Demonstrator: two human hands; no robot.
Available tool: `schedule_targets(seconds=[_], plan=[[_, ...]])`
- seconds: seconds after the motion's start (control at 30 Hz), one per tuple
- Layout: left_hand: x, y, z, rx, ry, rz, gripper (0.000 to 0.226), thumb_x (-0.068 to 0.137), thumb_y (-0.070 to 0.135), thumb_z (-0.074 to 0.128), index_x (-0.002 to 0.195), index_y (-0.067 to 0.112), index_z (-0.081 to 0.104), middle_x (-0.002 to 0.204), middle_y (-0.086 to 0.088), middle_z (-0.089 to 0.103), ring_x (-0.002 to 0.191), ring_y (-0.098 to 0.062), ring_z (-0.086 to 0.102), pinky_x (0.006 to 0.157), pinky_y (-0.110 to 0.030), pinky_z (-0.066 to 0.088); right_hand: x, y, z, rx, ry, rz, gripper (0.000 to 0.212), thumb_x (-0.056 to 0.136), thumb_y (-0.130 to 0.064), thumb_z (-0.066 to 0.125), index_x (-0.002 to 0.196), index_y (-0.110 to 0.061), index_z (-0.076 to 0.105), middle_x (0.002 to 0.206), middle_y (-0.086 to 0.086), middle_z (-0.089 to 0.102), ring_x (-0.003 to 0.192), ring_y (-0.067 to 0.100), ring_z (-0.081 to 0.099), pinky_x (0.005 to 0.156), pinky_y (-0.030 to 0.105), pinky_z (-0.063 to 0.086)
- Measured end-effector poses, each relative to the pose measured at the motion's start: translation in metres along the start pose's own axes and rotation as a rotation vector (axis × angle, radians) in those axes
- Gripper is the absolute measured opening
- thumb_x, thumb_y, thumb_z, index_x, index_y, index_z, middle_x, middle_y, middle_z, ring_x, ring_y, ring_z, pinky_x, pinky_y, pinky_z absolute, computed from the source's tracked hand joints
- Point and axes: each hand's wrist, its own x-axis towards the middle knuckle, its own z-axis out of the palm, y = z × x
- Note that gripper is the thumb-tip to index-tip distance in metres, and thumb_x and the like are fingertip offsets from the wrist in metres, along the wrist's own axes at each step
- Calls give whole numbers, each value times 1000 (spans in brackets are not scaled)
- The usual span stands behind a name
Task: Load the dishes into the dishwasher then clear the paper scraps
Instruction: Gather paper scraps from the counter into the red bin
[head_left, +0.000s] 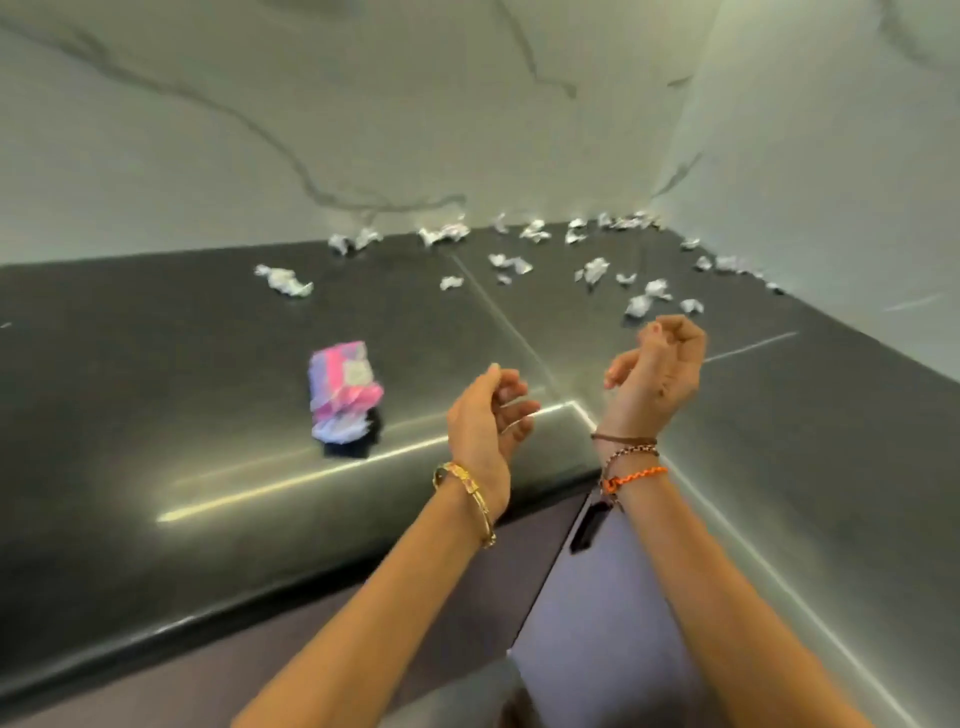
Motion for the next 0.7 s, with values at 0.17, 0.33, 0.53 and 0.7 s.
schedule_targets(seconds=[0.17, 0.33, 0.53, 0.7], plan=[[87, -19, 63, -43, 33, -62, 26, 95, 19, 46, 72, 12, 57, 58, 3, 59, 52, -9, 57, 48, -17, 45, 99, 66, -31, -289, 96, 28, 14, 74, -28, 59, 85, -27, 50, 93, 1, 47, 45, 2, 42, 49, 20, 39], [165, -43, 119, -93, 42, -114, 24, 95, 20, 45, 75, 12, 56, 71, -2, 59, 67, -15, 56, 59, -21, 46, 164, 116, -58, -814, -15, 90, 43, 69, -16, 78, 108, -11, 60, 114, 7, 42, 96, 17, 46, 88, 28, 40], [241, -72, 159, -85, 31, -144, 23, 95, 24, 45, 79, 13, 57, 80, -2, 59, 74, -16, 58, 68, -23, 45, 215, 152, -55, -1333, -286, 163, 89, 52, -56, 80, 131, -35, 44, 144, 5, 24, 135, 32, 19, 105, 49, 27], [306, -80, 195, -121, 61, -123, 25, 96, 22, 43, 77, 12, 55, 76, -3, 55, 71, -16, 57, 66, -23, 46, 263, 192, -33, -1468, -490, 234, 90, 57, -72, 65, 136, -48, 29, 154, 0, 3, 141, 37, -3, 110, 59, 4]])
